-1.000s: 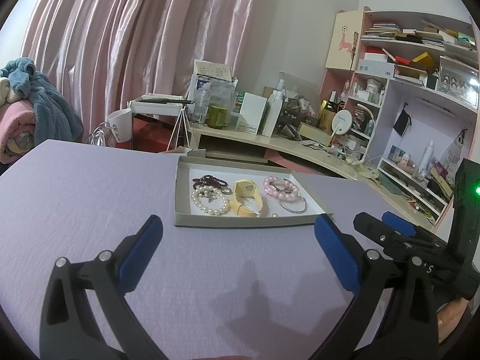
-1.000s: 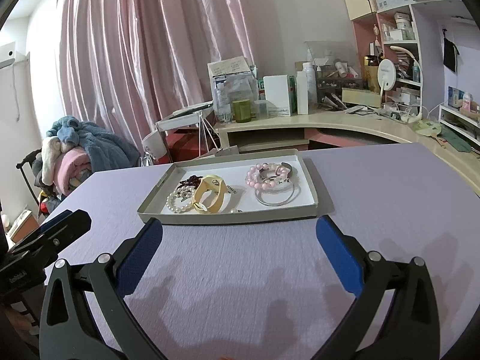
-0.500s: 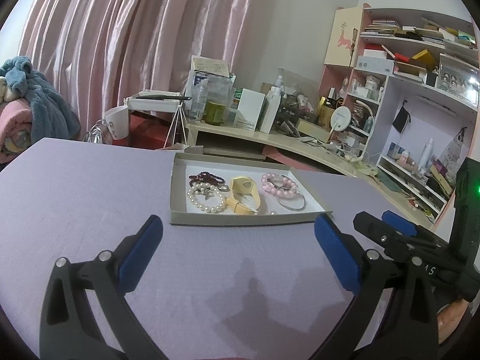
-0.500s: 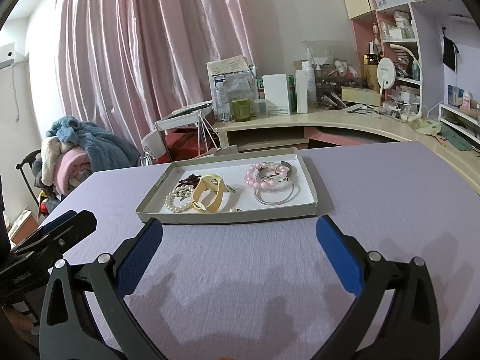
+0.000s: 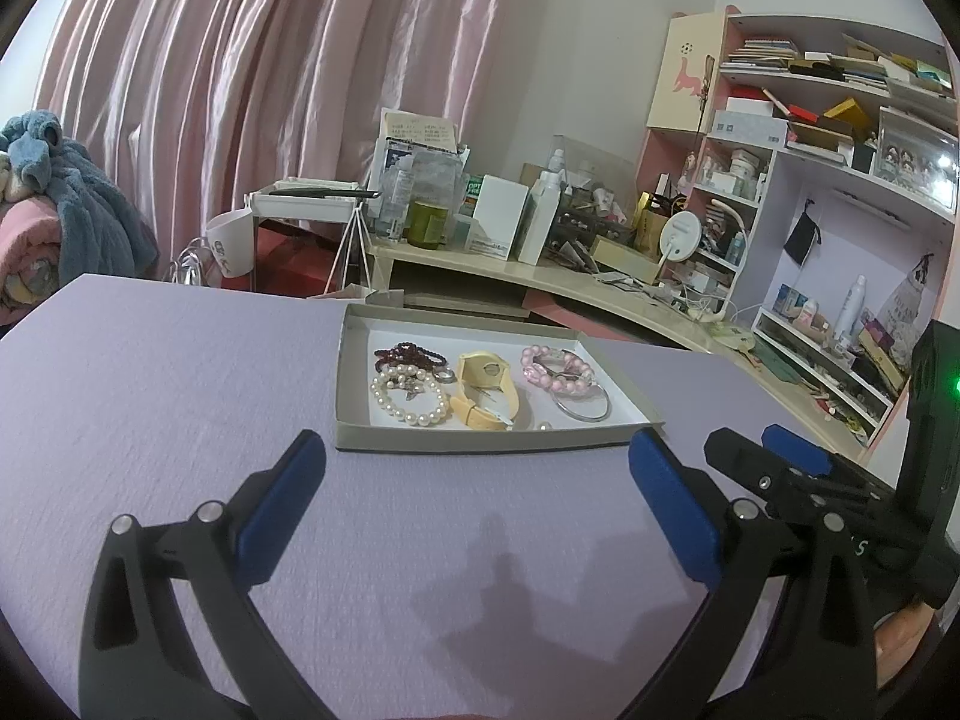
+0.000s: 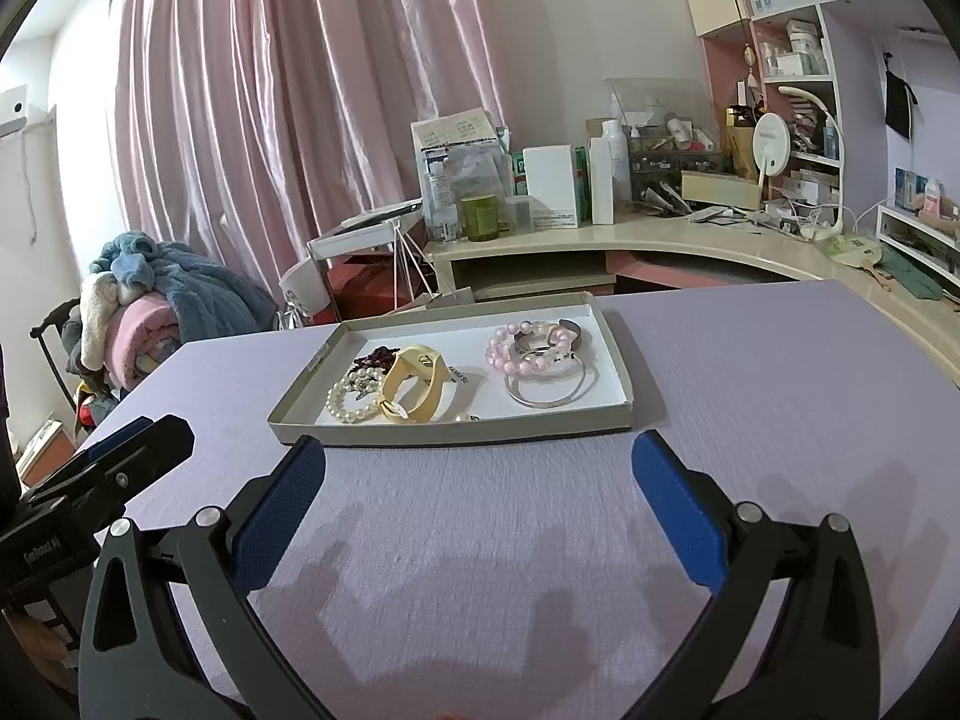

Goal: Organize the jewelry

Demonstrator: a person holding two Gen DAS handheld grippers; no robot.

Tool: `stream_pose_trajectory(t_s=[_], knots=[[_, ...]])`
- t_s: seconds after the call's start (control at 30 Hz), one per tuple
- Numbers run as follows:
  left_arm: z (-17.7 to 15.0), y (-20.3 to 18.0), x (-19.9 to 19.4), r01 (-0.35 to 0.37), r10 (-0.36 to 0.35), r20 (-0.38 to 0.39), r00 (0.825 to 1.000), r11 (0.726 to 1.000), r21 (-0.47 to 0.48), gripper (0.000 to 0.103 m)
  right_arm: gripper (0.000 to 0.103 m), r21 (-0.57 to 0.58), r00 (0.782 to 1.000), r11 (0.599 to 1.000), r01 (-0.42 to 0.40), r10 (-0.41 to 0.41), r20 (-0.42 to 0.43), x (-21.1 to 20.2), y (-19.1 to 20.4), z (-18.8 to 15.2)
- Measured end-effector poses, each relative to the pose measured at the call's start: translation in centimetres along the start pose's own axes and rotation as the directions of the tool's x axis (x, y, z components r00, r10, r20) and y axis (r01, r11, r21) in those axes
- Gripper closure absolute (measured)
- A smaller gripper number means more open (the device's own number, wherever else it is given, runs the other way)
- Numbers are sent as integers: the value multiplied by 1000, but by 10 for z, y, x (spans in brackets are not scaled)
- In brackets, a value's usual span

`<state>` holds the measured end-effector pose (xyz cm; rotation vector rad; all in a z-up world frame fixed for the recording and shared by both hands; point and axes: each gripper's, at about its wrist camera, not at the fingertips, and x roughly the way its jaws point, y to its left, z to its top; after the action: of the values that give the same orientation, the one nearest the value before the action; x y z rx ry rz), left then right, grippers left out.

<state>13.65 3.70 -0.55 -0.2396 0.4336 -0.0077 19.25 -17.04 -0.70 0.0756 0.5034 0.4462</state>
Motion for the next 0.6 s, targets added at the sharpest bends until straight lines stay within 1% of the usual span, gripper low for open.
stream_pose_trajectory(t_s=[0.6], knots=[[0, -2, 0, -3, 3, -1, 1000, 1000, -3, 2, 1, 2, 1000, 1000, -1, 1, 1, 0, -1, 0]])
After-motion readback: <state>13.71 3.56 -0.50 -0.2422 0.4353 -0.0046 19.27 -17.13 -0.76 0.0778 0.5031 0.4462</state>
